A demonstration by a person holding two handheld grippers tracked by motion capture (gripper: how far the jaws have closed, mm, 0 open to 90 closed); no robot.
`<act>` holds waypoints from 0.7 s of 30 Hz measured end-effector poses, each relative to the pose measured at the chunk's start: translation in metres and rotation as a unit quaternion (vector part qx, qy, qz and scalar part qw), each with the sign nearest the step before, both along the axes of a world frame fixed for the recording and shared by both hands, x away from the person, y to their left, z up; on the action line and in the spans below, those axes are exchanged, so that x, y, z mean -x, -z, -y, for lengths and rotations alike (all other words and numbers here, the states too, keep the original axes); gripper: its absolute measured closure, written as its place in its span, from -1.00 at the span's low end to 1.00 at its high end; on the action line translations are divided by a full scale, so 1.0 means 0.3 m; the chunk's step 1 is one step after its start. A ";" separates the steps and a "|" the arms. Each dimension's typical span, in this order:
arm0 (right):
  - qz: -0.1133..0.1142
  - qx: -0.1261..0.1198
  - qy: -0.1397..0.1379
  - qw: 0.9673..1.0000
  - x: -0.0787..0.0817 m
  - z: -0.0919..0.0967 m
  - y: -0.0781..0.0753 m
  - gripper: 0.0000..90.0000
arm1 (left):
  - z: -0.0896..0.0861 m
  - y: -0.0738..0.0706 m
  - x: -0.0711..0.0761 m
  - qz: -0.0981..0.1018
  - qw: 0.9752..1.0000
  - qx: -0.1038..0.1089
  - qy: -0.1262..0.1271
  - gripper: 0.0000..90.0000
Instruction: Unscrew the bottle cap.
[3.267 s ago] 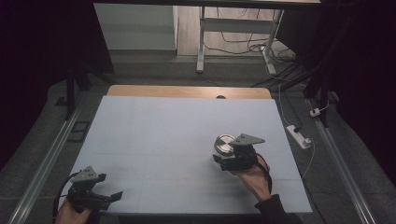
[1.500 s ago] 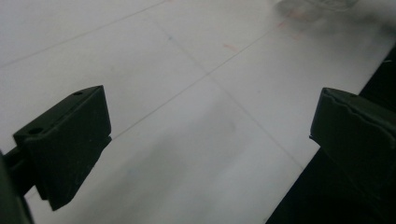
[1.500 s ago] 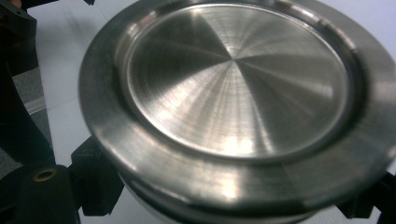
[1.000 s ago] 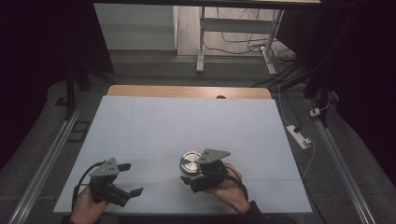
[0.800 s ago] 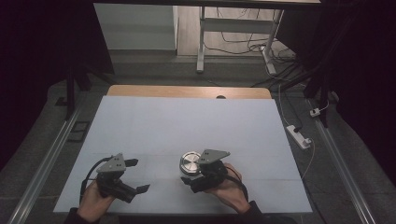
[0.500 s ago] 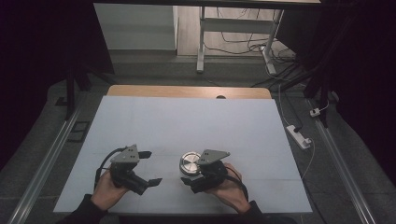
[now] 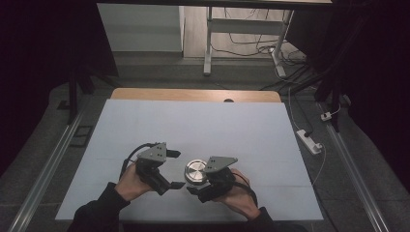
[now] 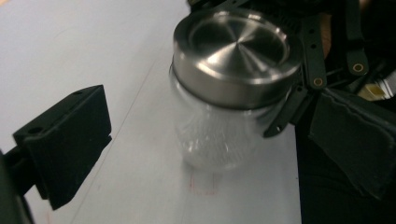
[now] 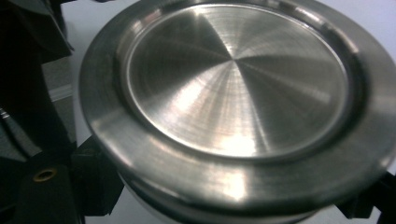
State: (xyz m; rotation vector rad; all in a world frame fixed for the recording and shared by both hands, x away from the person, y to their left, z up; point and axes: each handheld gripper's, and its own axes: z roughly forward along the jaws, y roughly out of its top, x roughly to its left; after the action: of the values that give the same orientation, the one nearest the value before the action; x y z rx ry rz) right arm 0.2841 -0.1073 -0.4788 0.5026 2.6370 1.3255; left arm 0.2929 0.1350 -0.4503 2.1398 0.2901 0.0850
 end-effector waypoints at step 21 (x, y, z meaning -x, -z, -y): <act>0.000 0.007 -0.070 0.997 0.015 -0.005 -0.008 -0.68 | 0.119 -0.007 -0.038 0.003 0.991 0.003 0.132 -0.59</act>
State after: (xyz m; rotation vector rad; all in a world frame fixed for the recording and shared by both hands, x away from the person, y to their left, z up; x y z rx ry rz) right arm 0.2795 -0.1059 -0.4766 0.3201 2.7248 1.3424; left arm 0.3044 0.0993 -0.4483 2.1529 0.0015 -0.0623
